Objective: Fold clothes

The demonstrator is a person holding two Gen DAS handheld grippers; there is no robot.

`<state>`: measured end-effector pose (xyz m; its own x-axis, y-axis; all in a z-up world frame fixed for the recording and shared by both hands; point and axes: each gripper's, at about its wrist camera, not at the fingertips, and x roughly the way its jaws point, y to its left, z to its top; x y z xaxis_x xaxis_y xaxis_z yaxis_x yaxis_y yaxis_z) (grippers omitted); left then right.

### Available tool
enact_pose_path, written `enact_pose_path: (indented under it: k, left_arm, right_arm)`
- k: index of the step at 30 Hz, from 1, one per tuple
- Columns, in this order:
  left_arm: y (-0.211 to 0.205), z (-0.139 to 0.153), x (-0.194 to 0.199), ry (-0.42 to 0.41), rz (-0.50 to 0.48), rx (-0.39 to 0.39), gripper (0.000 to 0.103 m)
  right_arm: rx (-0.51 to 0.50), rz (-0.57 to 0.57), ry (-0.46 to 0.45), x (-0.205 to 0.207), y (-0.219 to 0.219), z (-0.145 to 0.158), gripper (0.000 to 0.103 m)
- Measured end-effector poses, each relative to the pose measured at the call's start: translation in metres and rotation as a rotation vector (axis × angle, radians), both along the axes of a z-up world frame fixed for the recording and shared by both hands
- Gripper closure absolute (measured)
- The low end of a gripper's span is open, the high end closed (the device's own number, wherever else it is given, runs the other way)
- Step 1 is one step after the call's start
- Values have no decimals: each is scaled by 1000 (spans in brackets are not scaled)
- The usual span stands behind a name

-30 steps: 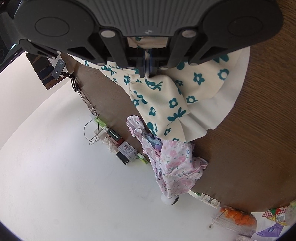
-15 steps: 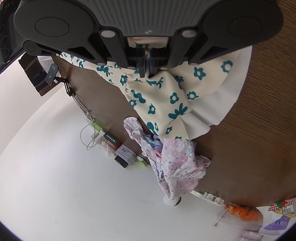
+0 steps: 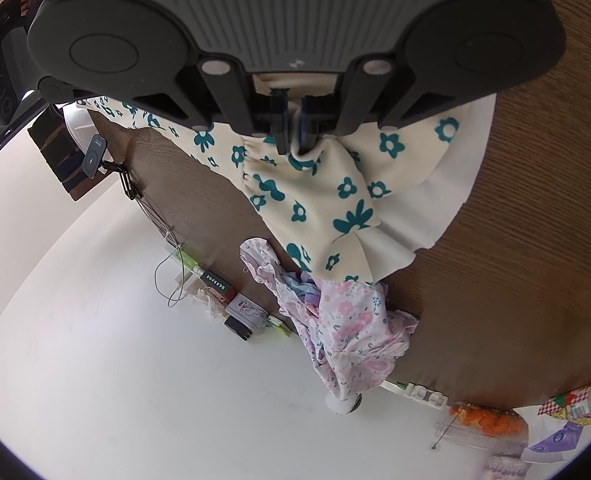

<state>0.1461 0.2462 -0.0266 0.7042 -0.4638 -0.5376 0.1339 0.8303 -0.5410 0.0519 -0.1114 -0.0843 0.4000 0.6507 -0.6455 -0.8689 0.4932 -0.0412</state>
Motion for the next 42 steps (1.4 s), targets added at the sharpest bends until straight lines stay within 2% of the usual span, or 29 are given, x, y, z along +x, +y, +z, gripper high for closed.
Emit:
enact_pose_path:
  k: [1, 3, 4, 8, 9, 10, 13, 16, 17, 19, 24, 29, 30, 31, 34, 35, 38, 39, 40, 42]
  left_arm:
    - [2, 3, -3, -5, 11, -3, 92]
    - [1, 13, -9, -34, 19, 9, 81]
    - [-10, 15, -7, -43, 3, 38, 75]
    - [-54, 25, 3, -81, -61, 153, 73]
    - [-65, 27, 5, -90, -76, 182, 73]
    - [-75, 29, 7, -99, -92, 211, 73]
    - [-108, 36, 14, -127, -140, 297, 74]
    - [-135, 30, 23, -111, -192, 373, 97]
    - [-137, 22, 25, -94, -197, 382, 97]
    - [-132, 11, 27, -72, -192, 357, 100]
    - [-110, 0, 29, -41, -172, 246, 100]
    - [-107, 0, 30, -41, -161, 215, 100]
    - [-107, -1, 30, -42, -158, 212, 100]
    - [-107, -1, 30, -42, -155, 208, 100]
    - [-108, -2, 29, -43, -144, 201, 100]
    - [-108, -2, 29, -41, -140, 199, 100]
    - [-109, 0, 28, -40, -137, 209, 100]
    - [-111, 1, 28, -42, -139, 219, 100]
    - [-112, 2, 27, -44, -140, 227, 100]
    - [-113, 1, 26, -48, -139, 233, 100]
  right_arm:
    - [23, -21, -4, 2, -4, 4, 78]
    - [70, -63, -12, 5, -12, 13, 66]
    - [93, -85, -16, 6, -16, 17, 66]
    - [163, -193, -37, 17, -27, 31, 66]
    - [160, -224, -36, 22, -25, 31, 69]
    - [161, -238, -26, 26, -23, 29, 76]
    - [133, -250, 25, 37, -14, 15, 86]
    - [89, -258, 33, 37, -13, 0, 88]
    - [78, -264, 31, 36, -15, -4, 88]
    - [78, -288, 44, 36, -27, -9, 88]
    - [119, -443, 89, 32, -95, -14, 88]
    - [160, -597, 134, 28, -163, -19, 88]
    - [168, -628, 143, 27, -177, -20, 92]
    - [177, -658, 152, 26, -190, -21, 100]
    - [233, -676, 199, 18, -207, -25, 103]
    - [224, -672, 189, 16, -206, -25, 103]
    - [265, -656, 172, 9, -208, -14, 96]
    - [295, -663, 151, 6, -212, -5, 88]
    - [301, -702, 119, 4, -216, 2, 69]
    - [293, -797, 58, 3, -228, 12, 51]
